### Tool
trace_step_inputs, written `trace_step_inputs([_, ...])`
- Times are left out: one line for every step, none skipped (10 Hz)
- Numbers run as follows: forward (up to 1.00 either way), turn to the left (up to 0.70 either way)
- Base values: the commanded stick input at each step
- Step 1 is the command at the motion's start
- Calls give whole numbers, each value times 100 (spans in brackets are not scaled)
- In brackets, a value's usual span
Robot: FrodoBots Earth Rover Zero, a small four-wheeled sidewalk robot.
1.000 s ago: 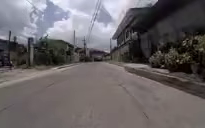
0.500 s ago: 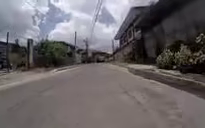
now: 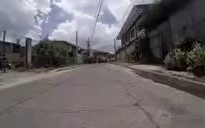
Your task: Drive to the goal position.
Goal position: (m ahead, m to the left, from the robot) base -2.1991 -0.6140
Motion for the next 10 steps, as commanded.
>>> trace_step_inputs([100,-11])
trace_step_inputs([100,0])
trace_step_inputs([100,-1])
trace_step_inputs([100,-2])
trace_step_inputs([100,-3])
trace_step_inputs([100,-3])
trace_step_inputs([100,-3])
trace_step_inputs([100,-2])
trace_step_inputs([100,-1])
trace_step_inputs([100,0])
